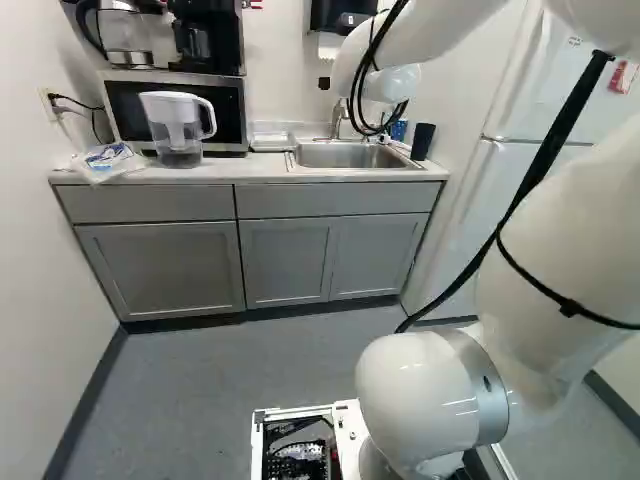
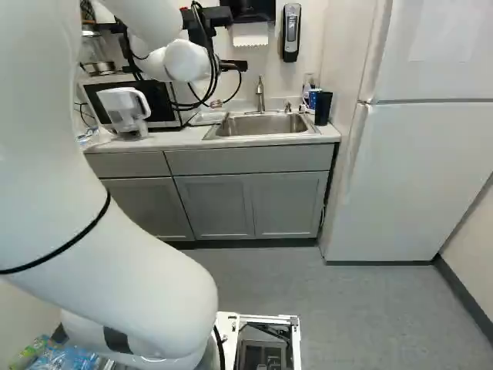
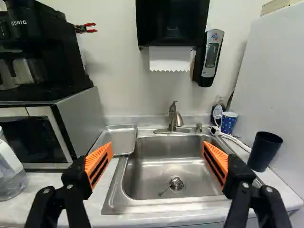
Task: Rinse the cup and place it in the tray
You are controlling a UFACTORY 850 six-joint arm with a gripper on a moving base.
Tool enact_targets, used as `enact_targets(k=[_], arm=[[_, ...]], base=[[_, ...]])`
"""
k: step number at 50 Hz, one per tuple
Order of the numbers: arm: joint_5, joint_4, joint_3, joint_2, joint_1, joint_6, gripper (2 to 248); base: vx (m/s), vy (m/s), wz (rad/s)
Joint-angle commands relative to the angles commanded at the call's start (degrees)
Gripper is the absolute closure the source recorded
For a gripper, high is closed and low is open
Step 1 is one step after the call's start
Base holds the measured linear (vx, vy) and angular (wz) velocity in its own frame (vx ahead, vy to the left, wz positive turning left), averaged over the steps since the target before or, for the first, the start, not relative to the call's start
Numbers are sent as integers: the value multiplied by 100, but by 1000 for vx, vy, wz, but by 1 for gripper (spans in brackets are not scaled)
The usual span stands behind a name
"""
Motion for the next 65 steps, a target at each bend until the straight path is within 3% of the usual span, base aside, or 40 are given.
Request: enact_targets(k=[65], arm=[[-1033,0,-865,-106,0,0,3]], base=[[0,0,0]])
